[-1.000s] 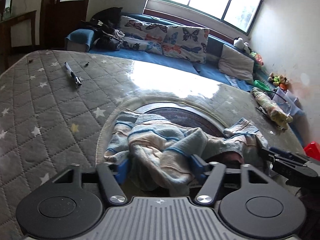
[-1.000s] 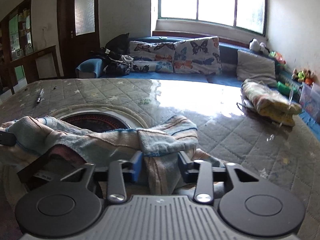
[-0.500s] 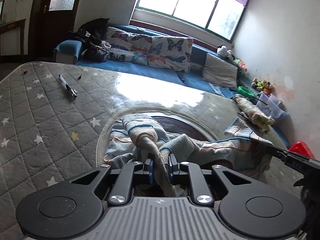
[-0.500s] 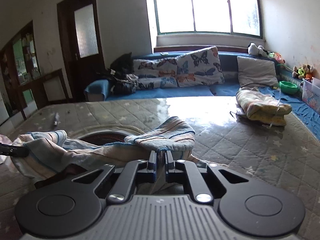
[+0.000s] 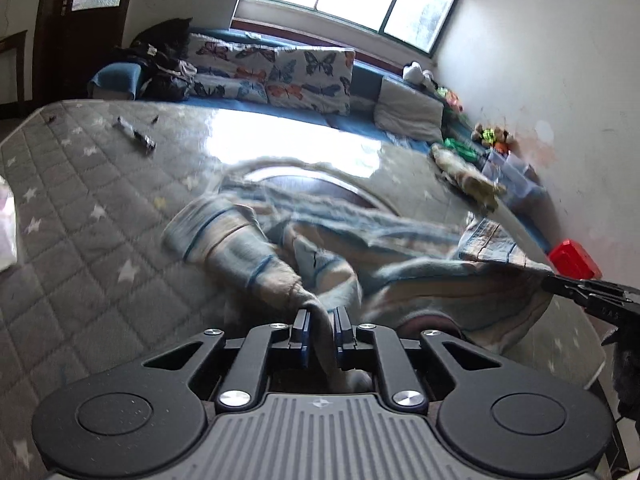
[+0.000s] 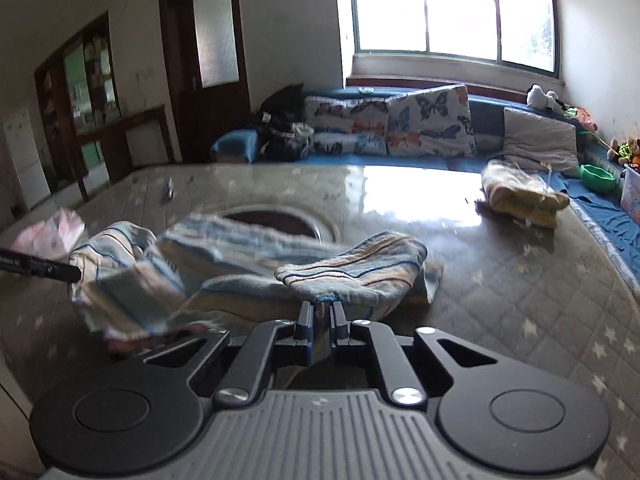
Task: Fold clothes
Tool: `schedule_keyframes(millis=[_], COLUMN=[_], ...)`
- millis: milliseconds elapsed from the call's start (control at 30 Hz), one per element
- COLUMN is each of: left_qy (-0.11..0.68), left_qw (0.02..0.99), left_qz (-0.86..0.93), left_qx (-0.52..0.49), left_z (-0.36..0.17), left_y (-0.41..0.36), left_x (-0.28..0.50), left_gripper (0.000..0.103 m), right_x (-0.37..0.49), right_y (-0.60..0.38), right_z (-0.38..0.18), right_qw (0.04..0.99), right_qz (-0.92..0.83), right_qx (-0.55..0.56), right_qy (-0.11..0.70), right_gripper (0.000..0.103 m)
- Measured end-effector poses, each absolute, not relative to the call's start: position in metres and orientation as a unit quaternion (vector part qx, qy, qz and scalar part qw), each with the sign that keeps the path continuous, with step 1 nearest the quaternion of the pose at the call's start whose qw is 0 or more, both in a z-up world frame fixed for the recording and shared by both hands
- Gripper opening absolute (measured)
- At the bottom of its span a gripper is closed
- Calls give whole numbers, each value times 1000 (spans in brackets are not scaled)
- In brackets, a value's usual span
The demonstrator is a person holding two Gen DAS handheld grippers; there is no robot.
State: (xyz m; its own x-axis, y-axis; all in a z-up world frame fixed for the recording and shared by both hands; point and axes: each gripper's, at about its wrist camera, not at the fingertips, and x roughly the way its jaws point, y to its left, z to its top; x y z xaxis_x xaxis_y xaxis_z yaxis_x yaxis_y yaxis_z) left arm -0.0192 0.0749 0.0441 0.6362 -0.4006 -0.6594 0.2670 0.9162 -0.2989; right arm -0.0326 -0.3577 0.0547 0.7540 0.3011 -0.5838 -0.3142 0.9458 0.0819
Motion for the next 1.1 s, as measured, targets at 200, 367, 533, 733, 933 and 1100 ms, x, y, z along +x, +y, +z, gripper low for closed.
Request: schedule_keyframes(millis=[200,367,533,733,933,1100], left_qy=[404,399,385,378,370,376], left_qw=[894,899,907,912,918,920], left_qz=[-181,-174,-163,-152,-132,-98], left_qx=[-71,-59,-46,-43,-54,-48], left_z=[35,37,41,42,46,43], left_y=[84,92,87,78,72,70], left_x=[-34,-40,-35,-12,32,72], left_gripper=[13,16,45,50,50,50], right_x=[-56,-65,-55,-24,8,25], right_y=[-363,-369,-352,-320,-300,-308], right_z=[42,47,43,20,-4,-21], right_qw=[924,927,929,924,917,918], right_qz=[141,117,120,139,161,119], right_qx=[-20,-38,-56,-79,-73,-76], right_qy=[356,353,345,347,359,370], right_gripper=[12,29,39,40,39,37])
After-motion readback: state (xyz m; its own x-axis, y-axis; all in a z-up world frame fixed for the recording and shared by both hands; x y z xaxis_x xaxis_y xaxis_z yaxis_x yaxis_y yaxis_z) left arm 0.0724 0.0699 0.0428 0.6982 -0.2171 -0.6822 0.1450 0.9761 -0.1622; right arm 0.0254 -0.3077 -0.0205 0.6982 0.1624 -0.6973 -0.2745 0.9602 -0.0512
